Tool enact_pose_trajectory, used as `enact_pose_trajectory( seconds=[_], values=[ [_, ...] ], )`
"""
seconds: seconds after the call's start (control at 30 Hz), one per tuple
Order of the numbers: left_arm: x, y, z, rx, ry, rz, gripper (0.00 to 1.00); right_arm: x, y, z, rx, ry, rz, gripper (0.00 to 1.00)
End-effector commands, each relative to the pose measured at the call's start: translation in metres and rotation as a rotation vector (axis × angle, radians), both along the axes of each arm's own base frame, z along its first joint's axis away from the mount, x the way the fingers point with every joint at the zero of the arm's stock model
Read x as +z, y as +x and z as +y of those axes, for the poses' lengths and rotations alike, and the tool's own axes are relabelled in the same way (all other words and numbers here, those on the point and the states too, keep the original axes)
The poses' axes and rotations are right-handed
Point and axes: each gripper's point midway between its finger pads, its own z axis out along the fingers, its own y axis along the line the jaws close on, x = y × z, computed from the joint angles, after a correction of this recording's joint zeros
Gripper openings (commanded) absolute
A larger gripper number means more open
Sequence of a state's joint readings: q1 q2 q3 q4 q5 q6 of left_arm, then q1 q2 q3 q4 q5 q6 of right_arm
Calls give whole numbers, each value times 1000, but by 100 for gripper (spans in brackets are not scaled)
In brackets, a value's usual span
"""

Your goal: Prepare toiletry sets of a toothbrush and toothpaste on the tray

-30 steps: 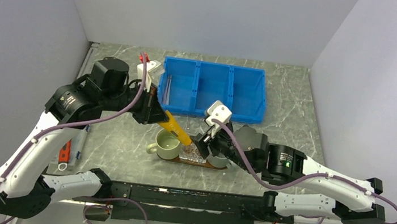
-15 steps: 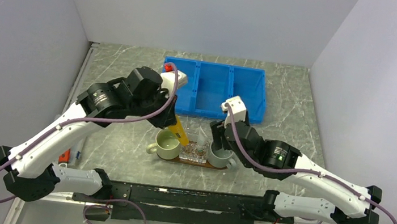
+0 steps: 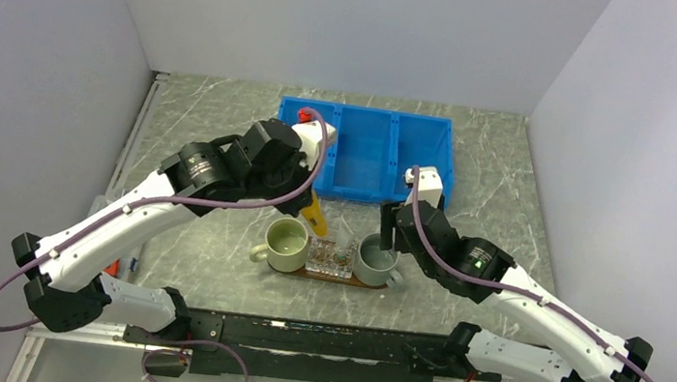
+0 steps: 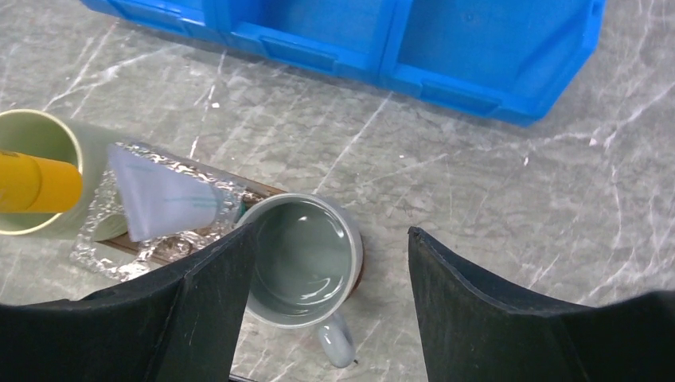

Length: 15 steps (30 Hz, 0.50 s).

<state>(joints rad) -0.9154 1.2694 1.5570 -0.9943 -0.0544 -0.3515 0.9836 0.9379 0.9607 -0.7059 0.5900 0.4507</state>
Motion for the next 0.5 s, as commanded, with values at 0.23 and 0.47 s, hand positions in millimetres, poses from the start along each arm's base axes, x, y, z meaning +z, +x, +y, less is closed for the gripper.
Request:
enact_pose_trajectory(
  seconds=[0.23,0.47],
  values=[
    [-4,20,-24,5,18,-107,0,-7,7,-13,-64,123,23,72],
    [-20,23,-32,-3,56,-102,0,-12,6,-13,-56,131,34,72]
  ],
)
